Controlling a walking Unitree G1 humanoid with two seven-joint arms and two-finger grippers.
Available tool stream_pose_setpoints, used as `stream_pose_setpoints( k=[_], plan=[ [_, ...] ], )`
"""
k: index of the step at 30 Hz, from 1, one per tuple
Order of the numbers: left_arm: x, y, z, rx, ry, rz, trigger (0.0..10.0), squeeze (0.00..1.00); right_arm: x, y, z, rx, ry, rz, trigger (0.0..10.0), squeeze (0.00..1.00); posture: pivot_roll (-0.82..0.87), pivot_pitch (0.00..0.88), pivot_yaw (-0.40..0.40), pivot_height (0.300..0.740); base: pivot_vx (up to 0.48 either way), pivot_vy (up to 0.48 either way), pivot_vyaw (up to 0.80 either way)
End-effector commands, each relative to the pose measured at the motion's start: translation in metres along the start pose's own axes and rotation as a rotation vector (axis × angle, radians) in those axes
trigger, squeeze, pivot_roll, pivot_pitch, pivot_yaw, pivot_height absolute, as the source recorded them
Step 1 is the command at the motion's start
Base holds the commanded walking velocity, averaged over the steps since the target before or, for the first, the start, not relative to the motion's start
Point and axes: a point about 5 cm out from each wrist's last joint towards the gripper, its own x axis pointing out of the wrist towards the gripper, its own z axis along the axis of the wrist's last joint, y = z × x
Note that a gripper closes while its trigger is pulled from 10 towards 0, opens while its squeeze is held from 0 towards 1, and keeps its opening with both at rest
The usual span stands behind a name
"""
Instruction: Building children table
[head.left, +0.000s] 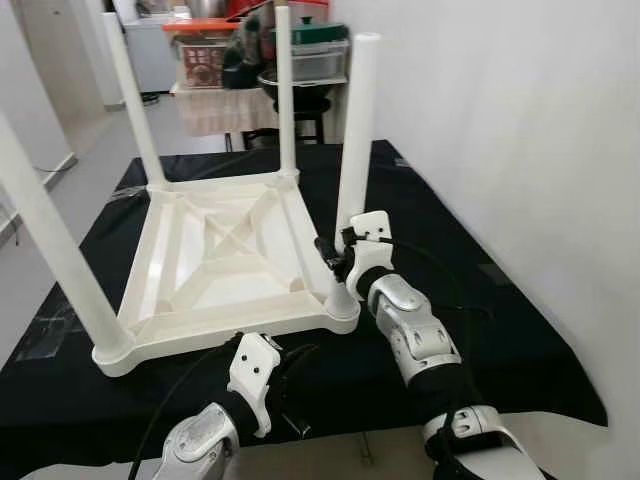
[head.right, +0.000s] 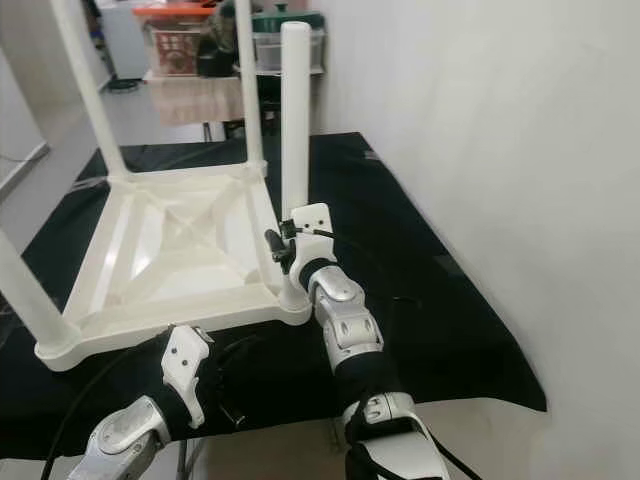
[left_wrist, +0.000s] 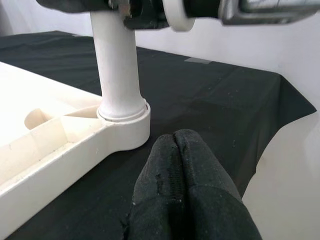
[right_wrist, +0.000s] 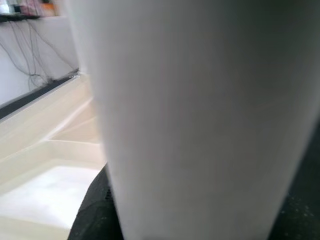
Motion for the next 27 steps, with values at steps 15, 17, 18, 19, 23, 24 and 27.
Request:
stream_pose_setpoints(
  k=[15,17,18,19,23,24,27],
  plan=[
    [-0.003,-0.003,-0.004,0.002,0.012,0.01,10.0,0.0,-0.031,-0.004,0.03,-0.27,0.045,1.015,10.0,0.0,0.03,0.0,-0.049,0.74,0.0,0.0,0.0],
    [-0.002,-0.003,-0.003,0.005,0.008,0.014,10.0,0.0,-0.027,-0.005,0.031,-0.271,0.052,1.001,10.0,0.0,0.03,0.0,-0.049,0.74,0.0,0.0,0.0],
    [-0.002,-0.003,-0.003,0.005,0.008,0.014,10.0,0.0,-0.027,-0.005,0.031,-0.271,0.052,1.001,10.0,0.0,0.03,0.0,-0.049,0.74,0.0,0.0,0.0],
    [-0.001,-0.003,-0.003,0.001,0.005,0.013,10.0,0.0,-0.022,-0.006,0.031,-0.266,0.063,0.974,10.0,0.0,0.03,0.0,-0.047,0.74,0.0,0.0,0.0],
    [-0.002,-0.004,-0.002,-0.008,0.002,0.01,10.0,0.0,-0.016,-0.012,0.02,-0.24,0.108,0.896,0.0,0.0,0.03,0.0,-0.045,0.74,0.0,0.0,0.0],
    [-0.003,-0.005,-0.002,-0.01,-0.001,0.013,10.0,0.0,-0.018,-0.014,0.017,-0.237,0.115,0.894,0.0,0.0,0.03,0.0,-0.044,0.74,0.0,0.0,0.0],
    [-0.003,-0.003,0.001,-0.037,-0.018,0.027,10.0,0.0,-0.02,-0.017,0.012,-0.224,0.125,0.882,0.0,0.0,0.03,0.0,-0.043,0.74,0.0,0.0,0.0]
  ],
)
